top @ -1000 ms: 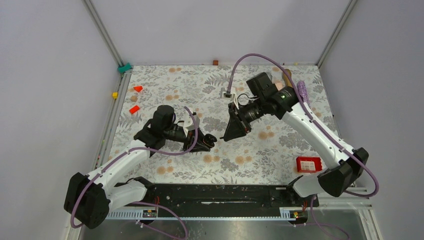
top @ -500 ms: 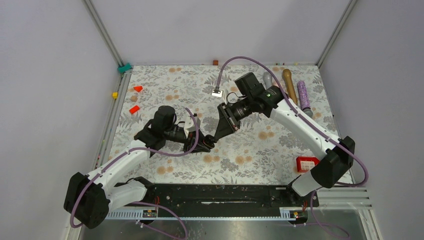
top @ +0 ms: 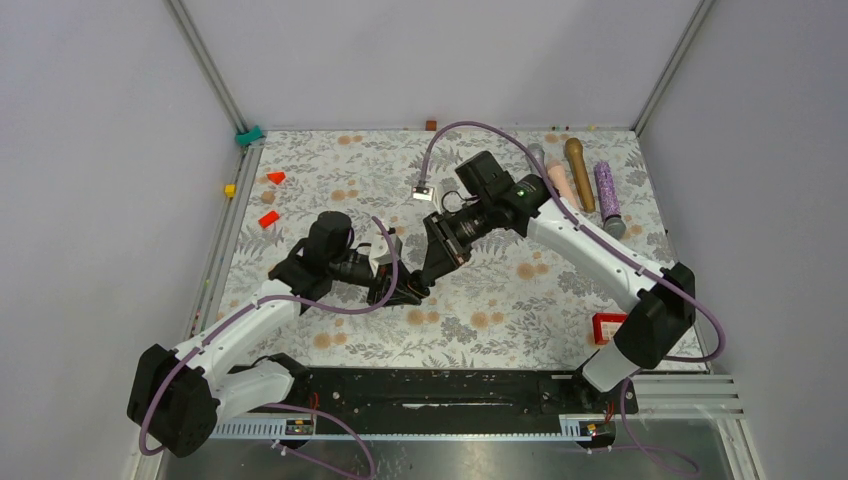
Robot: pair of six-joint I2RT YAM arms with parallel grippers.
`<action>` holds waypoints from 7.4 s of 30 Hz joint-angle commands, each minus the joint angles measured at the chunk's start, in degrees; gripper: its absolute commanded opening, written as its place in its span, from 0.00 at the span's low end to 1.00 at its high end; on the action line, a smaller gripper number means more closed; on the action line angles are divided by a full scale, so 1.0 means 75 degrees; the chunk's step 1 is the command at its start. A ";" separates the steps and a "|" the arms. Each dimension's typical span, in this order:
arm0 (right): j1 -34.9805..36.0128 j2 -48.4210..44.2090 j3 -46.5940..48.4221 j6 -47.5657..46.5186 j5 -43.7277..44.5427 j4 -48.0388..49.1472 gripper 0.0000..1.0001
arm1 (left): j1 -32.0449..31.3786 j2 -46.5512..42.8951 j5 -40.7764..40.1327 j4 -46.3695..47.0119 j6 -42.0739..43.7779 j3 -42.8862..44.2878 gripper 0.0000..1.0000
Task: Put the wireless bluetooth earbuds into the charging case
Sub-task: Place the earbud in the charging case.
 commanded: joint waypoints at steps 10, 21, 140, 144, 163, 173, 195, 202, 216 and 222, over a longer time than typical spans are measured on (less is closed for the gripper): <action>0.0259 0.0268 0.0246 0.0142 0.0235 0.0136 0.14 | -0.0047 -0.0119 0.0057 0.0172 0.0156 0.0296 0.00; 0.0282 0.0269 0.0467 0.0032 0.0365 0.0134 0.11 | -0.0043 -0.0105 0.0058 0.0175 0.0163 0.0296 0.00; 0.2682 -0.2904 -0.2609 -0.6251 0.4386 0.2812 0.50 | 0.0134 0.0335 0.0498 0.0195 -0.0165 0.0419 0.00; 0.2817 -0.2741 -0.2643 -0.6238 0.4735 0.2916 0.50 | 0.0139 0.0314 0.0500 0.0198 -0.0168 0.0419 0.00; 0.2975 -0.2636 -0.2652 -0.5999 0.5582 0.3301 0.23 | 0.0167 0.0324 0.0535 0.0197 -0.0139 0.0395 0.00; 0.2975 -0.2641 -0.2447 -0.5825 0.5649 0.3224 0.18 | 0.0167 0.0336 0.0535 0.0196 -0.0124 0.0386 0.00; 0.1754 -0.2879 -0.2250 -0.3187 0.2378 0.3659 0.16 | 0.0232 -0.0024 0.0810 0.0193 0.0176 0.0322 0.00; 0.0879 -0.2781 -0.2765 -0.1026 0.0780 0.5654 0.16 | 0.0232 -0.0210 0.0643 0.0181 0.0288 0.0437 0.00; -0.0664 -0.1910 -0.3008 0.4021 -0.0839 1.0962 0.16 | 0.0243 0.0192 -0.0237 0.0235 -0.0066 0.1407 0.00; -0.0978 -0.2108 -0.3042 0.4280 -0.0847 1.1320 0.16 | 0.0241 0.0265 -0.0705 0.2216 -0.1597 0.1190 0.00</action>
